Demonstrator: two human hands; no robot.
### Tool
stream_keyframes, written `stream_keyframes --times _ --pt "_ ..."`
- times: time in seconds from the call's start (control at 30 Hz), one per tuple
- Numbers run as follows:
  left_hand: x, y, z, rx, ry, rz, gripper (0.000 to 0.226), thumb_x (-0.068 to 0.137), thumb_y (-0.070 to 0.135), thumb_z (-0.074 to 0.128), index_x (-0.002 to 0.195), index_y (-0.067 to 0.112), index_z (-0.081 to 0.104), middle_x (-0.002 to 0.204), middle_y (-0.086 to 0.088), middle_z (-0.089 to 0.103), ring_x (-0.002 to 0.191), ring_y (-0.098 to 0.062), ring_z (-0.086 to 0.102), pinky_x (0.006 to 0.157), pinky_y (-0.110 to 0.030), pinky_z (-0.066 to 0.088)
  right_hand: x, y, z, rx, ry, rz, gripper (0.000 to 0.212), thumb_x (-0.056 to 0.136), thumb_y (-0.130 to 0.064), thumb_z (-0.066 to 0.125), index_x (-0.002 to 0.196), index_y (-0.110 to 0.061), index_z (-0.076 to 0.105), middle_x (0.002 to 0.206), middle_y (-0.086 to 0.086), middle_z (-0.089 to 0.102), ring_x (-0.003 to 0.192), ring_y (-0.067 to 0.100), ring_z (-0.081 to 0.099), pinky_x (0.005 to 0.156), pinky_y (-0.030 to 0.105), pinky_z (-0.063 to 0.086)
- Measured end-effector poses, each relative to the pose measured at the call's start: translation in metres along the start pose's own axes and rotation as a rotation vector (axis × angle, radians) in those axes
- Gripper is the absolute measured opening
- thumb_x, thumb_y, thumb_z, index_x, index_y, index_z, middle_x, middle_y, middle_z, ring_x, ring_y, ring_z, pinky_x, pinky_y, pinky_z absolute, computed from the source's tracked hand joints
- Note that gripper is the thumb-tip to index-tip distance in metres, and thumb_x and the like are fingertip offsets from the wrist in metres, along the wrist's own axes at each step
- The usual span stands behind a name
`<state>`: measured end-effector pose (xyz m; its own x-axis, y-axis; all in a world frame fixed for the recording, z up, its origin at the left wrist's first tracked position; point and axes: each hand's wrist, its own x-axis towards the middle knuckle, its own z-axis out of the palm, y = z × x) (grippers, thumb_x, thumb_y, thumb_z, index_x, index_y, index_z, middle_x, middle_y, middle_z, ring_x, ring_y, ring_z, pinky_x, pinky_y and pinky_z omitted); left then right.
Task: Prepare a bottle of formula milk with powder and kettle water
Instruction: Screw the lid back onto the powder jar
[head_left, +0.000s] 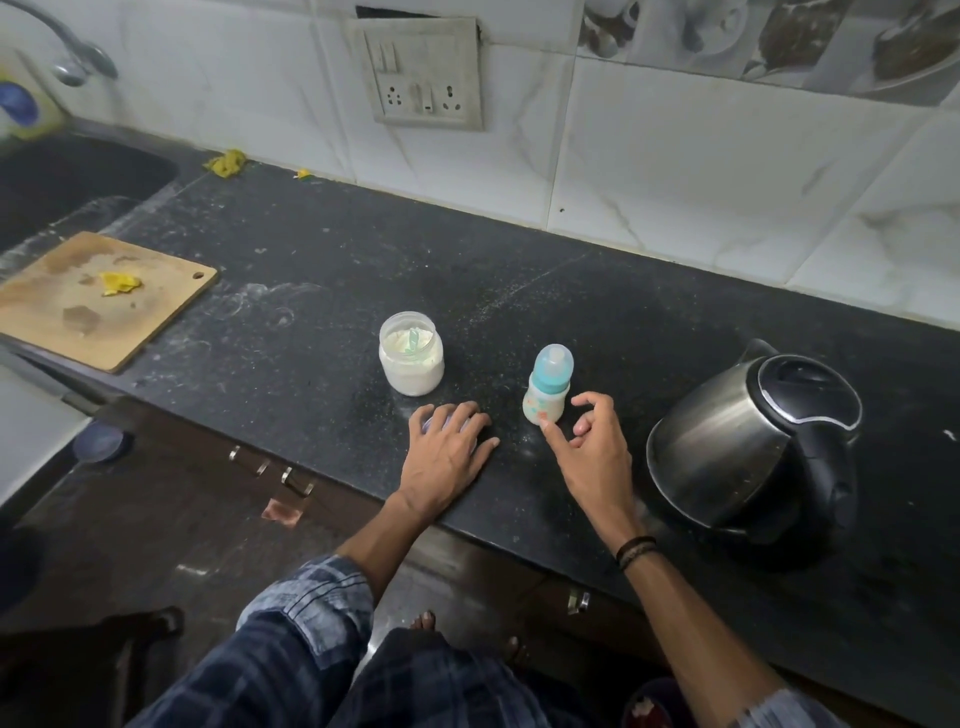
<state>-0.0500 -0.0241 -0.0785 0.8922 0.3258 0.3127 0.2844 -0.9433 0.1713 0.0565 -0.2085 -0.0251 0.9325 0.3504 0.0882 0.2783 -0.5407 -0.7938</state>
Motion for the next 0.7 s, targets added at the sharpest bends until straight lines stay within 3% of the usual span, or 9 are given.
stream_keyframes --times 0.2,0.33,0.43,0.57,0.7 --pt "0.009 -0.002 -0.02 -0.068 0.045 0.013 0.035 0.101 0.052 0.059 0.123 0.025 0.066 0.13 0.007 0.064 0.118 -0.017 0.062 0.111 -0.046 0.033 -0.016 -0.013 0.018 0.115 -0.065 -0.005 0.021 0.089 -0.031 0.078 0.094 -0.033 0.058 0.073 -0.004 0.057 0.064 0.01 0.058 0.064 0.025 0.049" --pt "0.018 -0.009 -0.036 -0.115 -0.008 0.061 0.043 0.099 0.052 0.059 0.134 0.026 0.059 0.136 0.006 0.062 0.123 -0.015 0.059 0.111 -0.04 0.028 -0.011 -0.027 0.036 0.257 -0.14 0.146 0.01 0.094 -0.027 0.074 0.093 -0.032 0.065 0.082 -0.001 0.068 0.072 0.015 0.068 0.067 0.033 0.057" --pt "0.02 -0.014 -0.044 -0.182 -0.078 0.085 0.052 0.097 0.049 0.063 0.142 0.025 0.053 0.142 0.005 0.058 0.129 -0.016 0.056 0.112 -0.039 0.025 -0.007 -0.037 0.051 0.391 -0.159 0.286 0.002 0.098 -0.026 0.069 0.097 -0.028 0.07 0.088 0.004 0.074 0.069 0.008 0.071 0.061 0.024 0.056" --pt "0.017 -0.021 -0.051 -0.295 -0.102 0.132 0.058 0.094 0.033 0.067 0.148 0.02 0.05 0.145 0.003 0.057 0.131 -0.017 0.055 0.111 -0.037 0.025 -0.009 -0.046 0.07 0.583 -0.282 0.482 0.015 0.104 -0.029 0.061 0.109 -0.021 0.073 0.097 0.009 0.079 0.082 0.014 0.077 0.067 0.024 0.058" --pt "0.02 -0.026 -0.059 -0.435 -0.115 0.154 0.067 0.085 0.019 0.066 0.148 0.022 0.047 0.145 0.004 0.055 0.13 -0.014 0.052 0.105 -0.029 0.023 -0.013 -0.051 0.078 0.736 -0.353 0.56 0.027 0.104 -0.039 0.059 0.119 -0.021 0.073 0.106 0.006 0.08 0.096 0.02 0.078 0.072 0.028 0.06"
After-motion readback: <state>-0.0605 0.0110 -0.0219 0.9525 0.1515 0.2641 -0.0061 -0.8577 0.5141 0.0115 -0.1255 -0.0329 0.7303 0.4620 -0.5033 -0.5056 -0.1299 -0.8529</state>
